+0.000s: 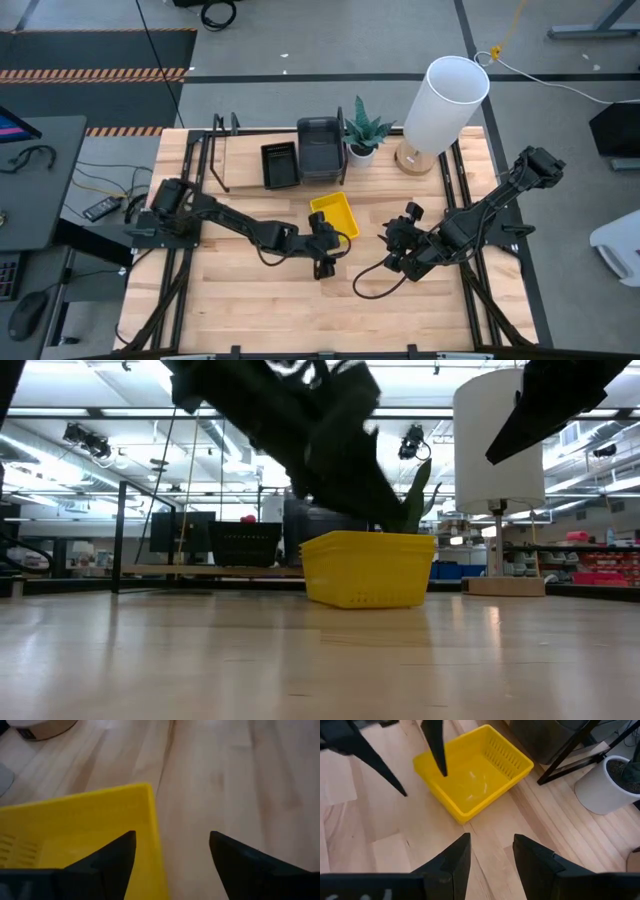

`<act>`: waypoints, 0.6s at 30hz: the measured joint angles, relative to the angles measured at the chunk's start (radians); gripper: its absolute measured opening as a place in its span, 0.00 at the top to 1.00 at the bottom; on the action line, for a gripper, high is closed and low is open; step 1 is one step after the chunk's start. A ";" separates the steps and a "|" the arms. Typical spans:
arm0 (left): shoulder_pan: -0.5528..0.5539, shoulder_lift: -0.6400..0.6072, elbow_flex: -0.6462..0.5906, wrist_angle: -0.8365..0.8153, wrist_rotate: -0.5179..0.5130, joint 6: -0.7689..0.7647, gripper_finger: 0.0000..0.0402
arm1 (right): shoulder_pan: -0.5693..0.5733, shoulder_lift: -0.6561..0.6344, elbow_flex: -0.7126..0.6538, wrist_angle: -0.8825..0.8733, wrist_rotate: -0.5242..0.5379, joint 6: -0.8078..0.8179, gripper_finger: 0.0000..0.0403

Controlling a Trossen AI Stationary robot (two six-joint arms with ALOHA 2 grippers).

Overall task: Stack baskets on shelf by color
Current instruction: Put the stacked yellow bins on the shelf

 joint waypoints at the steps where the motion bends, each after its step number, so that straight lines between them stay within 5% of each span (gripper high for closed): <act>1: 0.000 0.010 0.000 0.001 -0.002 0.007 0.34 | 0.000 0.000 0.000 0.000 0.000 0.000 0.62; 9: 0.013 0.052 0.001 -0.058 -0.016 0.013 0.44 | 0.000 0.000 0.000 0.001 0.000 0.000 0.62; 18: 0.015 0.046 0.000 -0.103 0.006 0.000 0.87 | 0.001 0.000 0.000 0.001 0.000 0.000 0.62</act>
